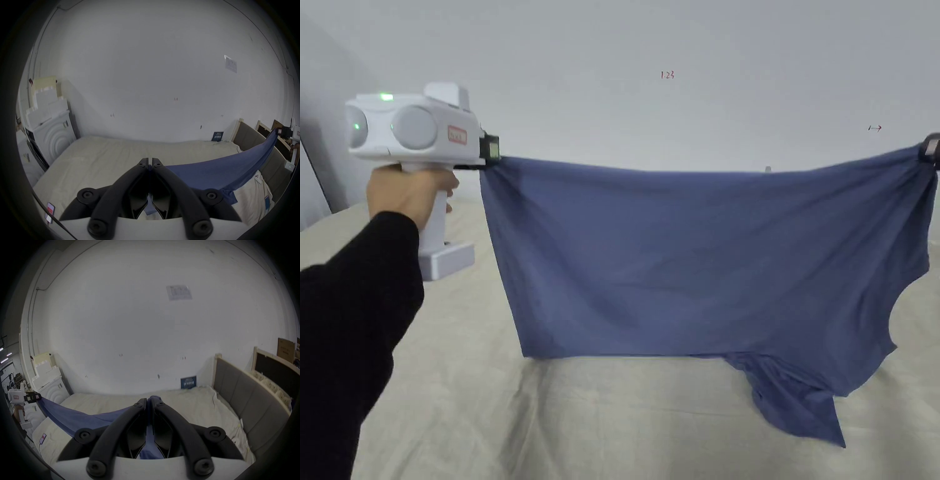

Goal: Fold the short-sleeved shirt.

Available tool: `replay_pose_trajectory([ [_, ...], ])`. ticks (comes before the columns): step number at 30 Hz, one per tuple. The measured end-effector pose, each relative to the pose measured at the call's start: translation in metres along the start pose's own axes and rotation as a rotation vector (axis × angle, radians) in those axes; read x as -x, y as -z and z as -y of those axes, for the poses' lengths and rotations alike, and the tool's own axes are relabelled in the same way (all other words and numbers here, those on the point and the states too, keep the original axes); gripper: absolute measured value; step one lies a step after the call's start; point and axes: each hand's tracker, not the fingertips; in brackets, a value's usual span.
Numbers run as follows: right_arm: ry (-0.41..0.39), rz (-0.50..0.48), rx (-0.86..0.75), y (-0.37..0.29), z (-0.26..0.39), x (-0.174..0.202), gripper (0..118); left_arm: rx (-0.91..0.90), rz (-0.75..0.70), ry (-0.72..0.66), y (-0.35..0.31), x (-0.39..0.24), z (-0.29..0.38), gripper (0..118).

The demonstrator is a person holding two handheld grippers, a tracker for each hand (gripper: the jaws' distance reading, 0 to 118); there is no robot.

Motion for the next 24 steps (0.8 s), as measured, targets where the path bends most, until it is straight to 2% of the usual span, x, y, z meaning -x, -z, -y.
replay_pose_trajectory([
  [3, 0.052, -0.003, 0.047, 0.007, 0.035, -0.014, 4, 0.044, 0.018, -0.027, 0.006, 0.004, 0.037, 0],
  [7, 0.078, 0.0, 0.095, -0.005, 0.09, -0.02, 4, 0.089, 0.04, -0.052, -0.001, 0.01, 0.086, 0],
  [10, 0.125, -0.013, 0.129, -0.023, 0.133, -0.031, 4, 0.126, 0.055, -0.074, -0.014, 0.014, 0.121, 0],
  [15, 0.141, -0.025, 0.162, -0.073, 0.199, -0.038, 4, 0.173, 0.076, -0.088, -0.051, 0.02, 0.18, 0],
  [16, 0.147, -0.029, 0.175, -0.102, 0.211, -0.02, 4, 0.197, 0.075, -0.082, -0.059, 0.02, 0.195, 0],
  [24, 0.179, -0.022, 0.318, -0.205, 0.319, 0.009, 4, 0.349, 0.051, -0.133, -0.11, 0.03, 0.305, 0],
])
